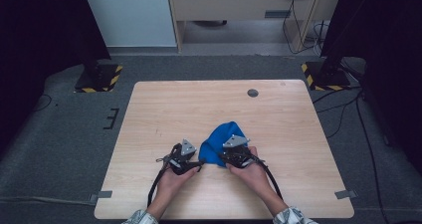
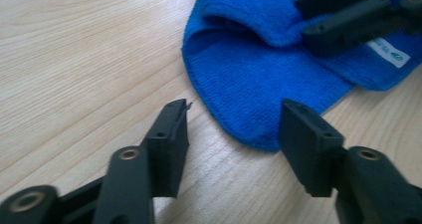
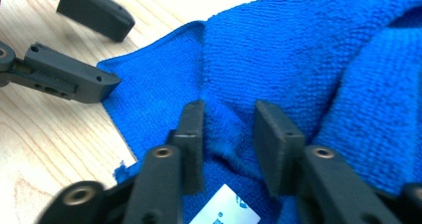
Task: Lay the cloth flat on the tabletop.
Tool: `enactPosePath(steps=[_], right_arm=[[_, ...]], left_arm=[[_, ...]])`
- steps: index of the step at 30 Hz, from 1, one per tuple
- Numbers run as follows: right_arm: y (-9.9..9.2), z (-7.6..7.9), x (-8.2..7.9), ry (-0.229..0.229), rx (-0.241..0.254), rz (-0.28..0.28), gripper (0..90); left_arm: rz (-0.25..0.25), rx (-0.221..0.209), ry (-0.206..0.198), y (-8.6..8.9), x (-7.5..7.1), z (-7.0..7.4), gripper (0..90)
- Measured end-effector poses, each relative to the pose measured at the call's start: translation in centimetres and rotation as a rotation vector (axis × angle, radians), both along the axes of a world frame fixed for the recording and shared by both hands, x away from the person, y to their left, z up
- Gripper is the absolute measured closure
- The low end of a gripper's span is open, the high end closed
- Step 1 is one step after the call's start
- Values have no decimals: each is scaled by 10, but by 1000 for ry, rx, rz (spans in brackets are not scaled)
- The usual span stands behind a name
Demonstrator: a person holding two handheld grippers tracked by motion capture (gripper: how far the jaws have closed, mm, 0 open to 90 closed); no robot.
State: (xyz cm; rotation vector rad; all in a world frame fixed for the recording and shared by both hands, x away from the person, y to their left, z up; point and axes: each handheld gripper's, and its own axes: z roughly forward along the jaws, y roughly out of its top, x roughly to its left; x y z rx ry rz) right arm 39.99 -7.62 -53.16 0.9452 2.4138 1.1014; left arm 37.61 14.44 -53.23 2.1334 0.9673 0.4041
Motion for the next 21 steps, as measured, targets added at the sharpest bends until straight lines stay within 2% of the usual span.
enactPosePath(steps=[7, 16, 21], right_arm=[[-4, 3, 1, 7, 20, -15, 809], [-5, 14, 0, -14, 52, -20, 835], [-8, 21, 0, -29, 69, -27, 845]], left_arm=[[-37, -16, -1, -1, -1, 0, 628], [-73, -39, 16, 0, 0, 0, 801], [-81, -50, 32, 1, 0, 0, 856]])
